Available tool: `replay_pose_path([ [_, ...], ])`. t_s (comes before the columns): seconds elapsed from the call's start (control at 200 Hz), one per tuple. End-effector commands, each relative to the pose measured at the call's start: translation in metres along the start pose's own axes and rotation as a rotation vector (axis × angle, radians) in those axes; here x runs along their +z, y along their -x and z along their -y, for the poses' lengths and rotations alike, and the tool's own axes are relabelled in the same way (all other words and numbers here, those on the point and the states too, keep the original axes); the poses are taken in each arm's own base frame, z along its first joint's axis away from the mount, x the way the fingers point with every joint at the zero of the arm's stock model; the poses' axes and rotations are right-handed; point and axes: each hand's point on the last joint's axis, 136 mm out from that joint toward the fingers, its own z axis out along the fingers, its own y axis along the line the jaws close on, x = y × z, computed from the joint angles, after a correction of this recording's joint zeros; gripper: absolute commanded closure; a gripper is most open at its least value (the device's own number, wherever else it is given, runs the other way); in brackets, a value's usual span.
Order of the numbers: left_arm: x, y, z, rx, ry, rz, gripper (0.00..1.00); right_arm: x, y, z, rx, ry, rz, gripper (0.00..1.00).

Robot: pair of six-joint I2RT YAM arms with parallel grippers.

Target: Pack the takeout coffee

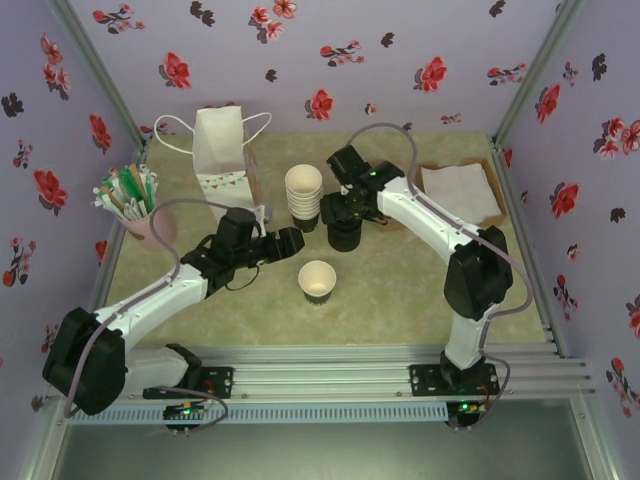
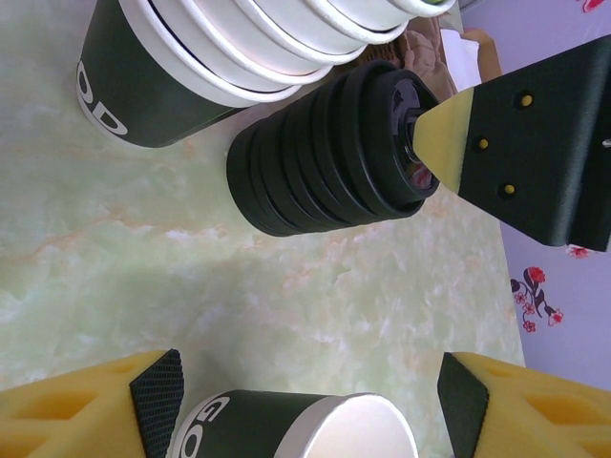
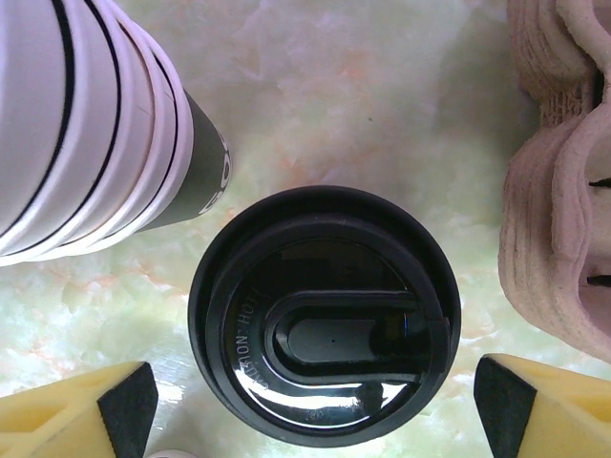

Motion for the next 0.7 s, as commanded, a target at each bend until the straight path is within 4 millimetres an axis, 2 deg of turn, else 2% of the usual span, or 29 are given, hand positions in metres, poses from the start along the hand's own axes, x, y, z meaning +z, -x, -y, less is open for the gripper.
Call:
replay_pose_path([
  [0.0, 0.002, -0.001, -0.003, -0.015, -0.011, 0.001, 0.27, 0.000, 0.002, -0.001, -0.010, 0.011, -0.017, 0.14],
  [0.695, 0.003, -0.003, -0.005, -0.023, -0.008, -0.003, 0.28, 0.016, -0.003, 0.004, -0.007, -0.007, -0.066, 0.16],
])
